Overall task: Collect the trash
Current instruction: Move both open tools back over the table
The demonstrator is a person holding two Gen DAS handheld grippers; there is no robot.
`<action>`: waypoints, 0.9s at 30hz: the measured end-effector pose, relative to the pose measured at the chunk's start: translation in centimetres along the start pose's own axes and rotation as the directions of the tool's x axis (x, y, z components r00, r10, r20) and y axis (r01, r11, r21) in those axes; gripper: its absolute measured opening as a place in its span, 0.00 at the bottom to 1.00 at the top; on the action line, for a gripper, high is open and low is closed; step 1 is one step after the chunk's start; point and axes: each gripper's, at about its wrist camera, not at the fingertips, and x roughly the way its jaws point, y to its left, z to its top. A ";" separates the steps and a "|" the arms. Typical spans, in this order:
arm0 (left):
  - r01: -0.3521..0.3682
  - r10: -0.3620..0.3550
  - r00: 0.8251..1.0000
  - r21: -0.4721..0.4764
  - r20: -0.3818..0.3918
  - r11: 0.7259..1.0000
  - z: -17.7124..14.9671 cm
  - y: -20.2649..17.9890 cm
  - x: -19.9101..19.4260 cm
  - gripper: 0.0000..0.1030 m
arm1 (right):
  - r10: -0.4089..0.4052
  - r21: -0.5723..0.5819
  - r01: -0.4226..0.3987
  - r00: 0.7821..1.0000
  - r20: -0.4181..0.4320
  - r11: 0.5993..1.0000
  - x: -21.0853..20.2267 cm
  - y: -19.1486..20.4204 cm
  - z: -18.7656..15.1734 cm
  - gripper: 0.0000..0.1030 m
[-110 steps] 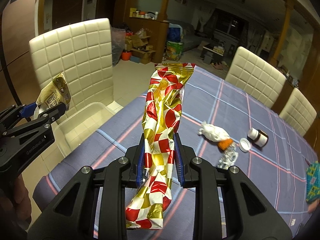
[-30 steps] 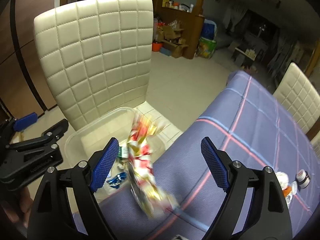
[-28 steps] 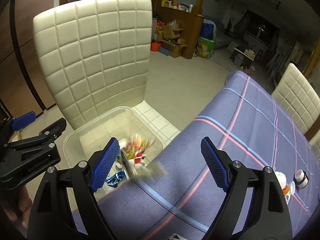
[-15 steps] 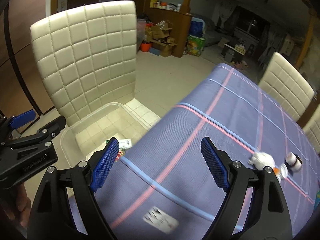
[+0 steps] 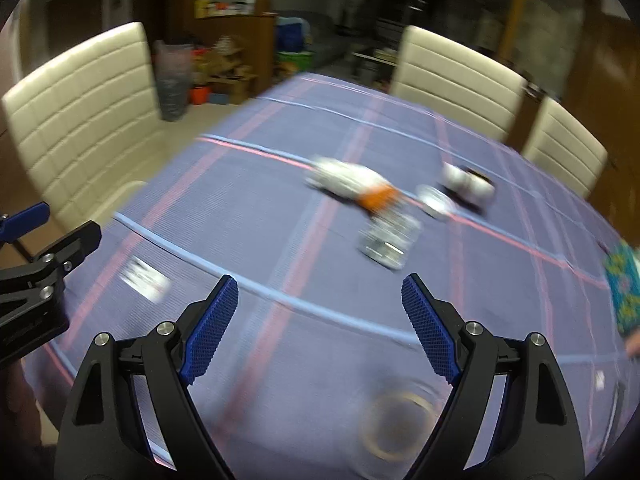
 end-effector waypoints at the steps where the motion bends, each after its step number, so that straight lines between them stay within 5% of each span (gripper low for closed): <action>1: 0.026 -0.025 1.000 0.024 -0.004 0.999 -0.2 -1.4 0.0 0.79 | -0.029 0.014 0.029 1.000 -0.002 0.999 -0.2 -1.2 -0.7 0.80; 7: 0.165 -0.162 0.986 0.160 -0.036 0.973 -1.4 -9.7 0.0 0.79 | -0.179 0.125 0.180 0.984 -0.020 0.976 -1.5 -8.4 -4.2 0.78; 17: 0.316 -0.293 0.948 0.279 -0.122 0.907 -3.6 -18.2 -0.2 0.79 | -0.225 0.245 0.224 0.974 -0.024 0.943 -3.3 -14.8 -7.0 0.78; 27: 0.354 -0.283 0.927 0.322 -0.248 0.878 -5.6 -22.6 1.2 0.79 | -0.196 0.308 0.199 0.980 -0.042 0.930 -3.3 -18.4 -8.6 0.78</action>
